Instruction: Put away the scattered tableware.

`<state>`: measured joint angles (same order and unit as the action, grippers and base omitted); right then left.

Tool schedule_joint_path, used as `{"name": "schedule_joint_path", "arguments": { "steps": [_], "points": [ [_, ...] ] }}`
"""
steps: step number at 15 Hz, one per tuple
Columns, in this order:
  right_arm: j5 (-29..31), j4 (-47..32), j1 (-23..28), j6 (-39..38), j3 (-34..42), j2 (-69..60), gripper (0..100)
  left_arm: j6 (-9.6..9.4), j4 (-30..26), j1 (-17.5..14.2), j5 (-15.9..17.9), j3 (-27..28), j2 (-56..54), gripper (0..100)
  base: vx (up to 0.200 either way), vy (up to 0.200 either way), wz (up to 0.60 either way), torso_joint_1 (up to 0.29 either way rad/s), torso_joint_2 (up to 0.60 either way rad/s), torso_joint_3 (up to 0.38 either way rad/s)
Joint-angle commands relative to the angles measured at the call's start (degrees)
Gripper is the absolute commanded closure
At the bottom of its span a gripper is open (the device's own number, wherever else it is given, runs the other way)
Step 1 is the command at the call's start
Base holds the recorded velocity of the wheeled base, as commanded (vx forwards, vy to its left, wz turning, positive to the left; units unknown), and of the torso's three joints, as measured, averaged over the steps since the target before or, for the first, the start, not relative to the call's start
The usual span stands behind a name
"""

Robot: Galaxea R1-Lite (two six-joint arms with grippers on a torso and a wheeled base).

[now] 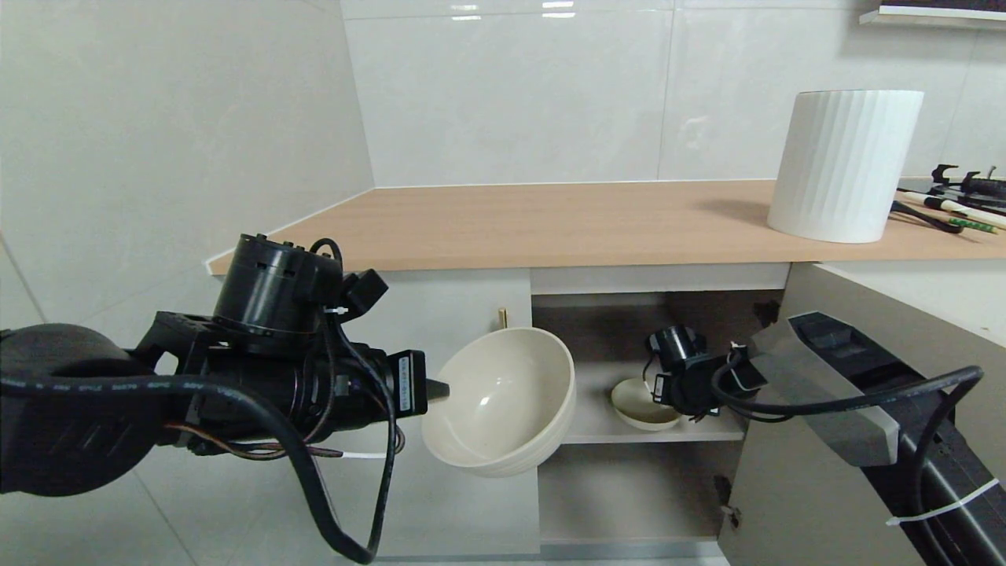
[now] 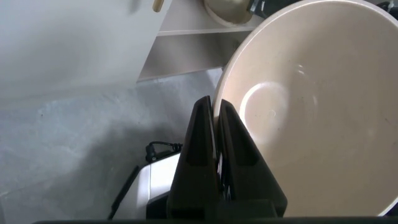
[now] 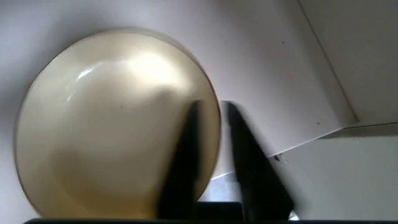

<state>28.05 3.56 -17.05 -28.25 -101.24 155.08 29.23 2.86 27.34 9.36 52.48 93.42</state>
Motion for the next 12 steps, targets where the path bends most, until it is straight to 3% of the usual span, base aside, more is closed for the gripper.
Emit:
{"name": "schedule_joint_path", "arguments": {
  "steps": [1, 4, 9, 11, 12],
  "points": [
    [-0.01, 0.04, 0.27, -0.76, -0.62, -0.21, 0, 0.03, 0.04, -0.01, 0.04, -0.01, 0.1, 100, 0.0, 0.0, 0.0, 0.0, 0.0, 0.0],
    [-0.01, -1.45, 0.44, -3.48, -0.18, -2.67, 0, 0.03, 0.04, -0.01, 0.04, -0.01, 0.19, 100, 0.0, 0.0, 0.0, 0.0, 0.0, 0.0],
    [-4.85, -19.91, 0.09, -11.66, 1.49, -14.45, 0, -0.14, 0.74, 0.69, -0.05, 1.48, 2.56, 100, 0.0, 0.0, 0.0, 0.0, 0.0, 0.0],
    [-12.23, -20.17, -1.14, -11.31, 11.07, -24.3, 0, -0.14, 1.27, 2.98, -1.63, 3.33, 5.9, 100, 0.0, 0.0, 0.0, 0.0, 0.0, 0.0],
    [-14.95, -20.17, -2.37, -10.34, 15.73, -29.39, 0, -0.14, 1.27, 4.47, -4.0, 4.3, 8.45, 100, 0.0, 0.0, 0.0, 0.0, 0.0, 0.0]
  ]
}}
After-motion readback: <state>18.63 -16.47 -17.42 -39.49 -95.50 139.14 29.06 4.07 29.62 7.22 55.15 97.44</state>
